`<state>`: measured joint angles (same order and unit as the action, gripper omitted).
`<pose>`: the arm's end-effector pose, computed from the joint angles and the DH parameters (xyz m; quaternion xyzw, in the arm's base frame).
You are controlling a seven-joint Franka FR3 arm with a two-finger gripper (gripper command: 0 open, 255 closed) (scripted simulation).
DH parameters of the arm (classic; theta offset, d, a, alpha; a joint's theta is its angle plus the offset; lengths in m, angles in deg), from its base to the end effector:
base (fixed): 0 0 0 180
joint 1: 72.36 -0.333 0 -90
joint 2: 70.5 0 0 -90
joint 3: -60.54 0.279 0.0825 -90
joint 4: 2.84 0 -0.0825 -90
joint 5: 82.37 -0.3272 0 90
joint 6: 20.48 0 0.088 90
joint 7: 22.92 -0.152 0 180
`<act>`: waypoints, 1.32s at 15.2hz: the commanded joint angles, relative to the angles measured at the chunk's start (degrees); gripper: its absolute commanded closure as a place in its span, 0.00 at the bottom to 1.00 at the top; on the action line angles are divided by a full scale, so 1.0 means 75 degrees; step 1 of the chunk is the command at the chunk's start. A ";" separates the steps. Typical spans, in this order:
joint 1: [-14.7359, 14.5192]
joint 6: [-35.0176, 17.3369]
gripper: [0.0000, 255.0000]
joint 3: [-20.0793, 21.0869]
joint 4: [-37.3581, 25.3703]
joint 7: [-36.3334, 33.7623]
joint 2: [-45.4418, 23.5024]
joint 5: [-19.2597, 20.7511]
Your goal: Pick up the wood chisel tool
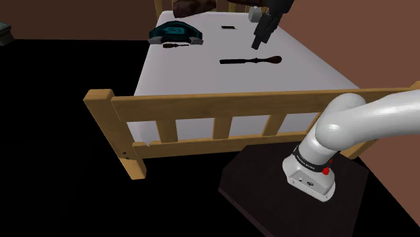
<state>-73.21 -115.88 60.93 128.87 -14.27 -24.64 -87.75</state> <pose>0.2892 0.0202 0.5577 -0.9920 -0.0845 -0.0859 0.0389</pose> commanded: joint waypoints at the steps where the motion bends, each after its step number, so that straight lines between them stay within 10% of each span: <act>1: 0.0000 0.0000 0.00 0.0000 0.0000 0.0000 0.0000 0.0000; 20: 0.0191 -0.2340 0.00 -0.3284 -0.0241 0.4207 -0.2762 0.0545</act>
<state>-71.77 -132.73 37.86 127.78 15.07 -43.84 -83.46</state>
